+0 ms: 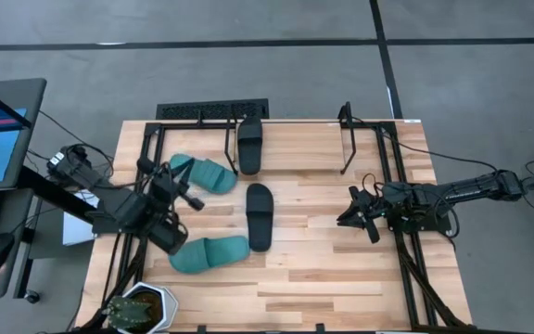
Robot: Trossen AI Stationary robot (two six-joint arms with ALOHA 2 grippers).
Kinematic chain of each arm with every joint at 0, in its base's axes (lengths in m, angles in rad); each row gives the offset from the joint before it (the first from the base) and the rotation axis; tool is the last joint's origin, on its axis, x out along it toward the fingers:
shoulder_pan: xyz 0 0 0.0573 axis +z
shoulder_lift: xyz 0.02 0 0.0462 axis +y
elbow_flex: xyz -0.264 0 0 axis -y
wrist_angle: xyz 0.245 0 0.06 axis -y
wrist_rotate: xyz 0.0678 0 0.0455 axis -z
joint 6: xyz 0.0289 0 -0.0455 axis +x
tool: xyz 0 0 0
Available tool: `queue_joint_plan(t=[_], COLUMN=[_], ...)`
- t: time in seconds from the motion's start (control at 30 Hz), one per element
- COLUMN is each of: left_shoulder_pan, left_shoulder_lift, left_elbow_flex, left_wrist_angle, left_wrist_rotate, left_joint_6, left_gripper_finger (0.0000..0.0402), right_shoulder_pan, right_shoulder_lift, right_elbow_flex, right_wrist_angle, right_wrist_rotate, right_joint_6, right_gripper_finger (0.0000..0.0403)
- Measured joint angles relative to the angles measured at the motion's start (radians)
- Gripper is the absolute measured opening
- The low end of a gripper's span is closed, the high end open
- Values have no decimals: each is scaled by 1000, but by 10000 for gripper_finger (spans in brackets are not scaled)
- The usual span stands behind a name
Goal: Pick and place slides into the shelf
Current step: Put the black slipper on the shelf
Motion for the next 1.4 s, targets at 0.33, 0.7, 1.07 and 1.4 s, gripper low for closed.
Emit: queue_joint_plan(t=[0.33,0.7,1.07,1.4], left_shoulder_pan=[-135,-65,310,625], left_shoulder_lift=[1,20,-129,-282], left_elbow_flex=[123,141,-18,-480], left_wrist_angle=[198,1200,1296,1798], left_wrist_rotate=[70,1037,1733,2030], left_joint_6=[168,1468,1636,1523], left_gripper_finger=[0,0,0,0], right_shoulder_pan=[0,41,284,427], right_shoulder_lift=[0,0,0,0], right_elbow_flex=[0,0,0,0], right_wrist_angle=[0,47,291,399], right_wrist_rotate=[0,-15,-160,-158], right_joint_6=[-14,68,-142,-201], right_gripper_finger=[59,59,59,59])
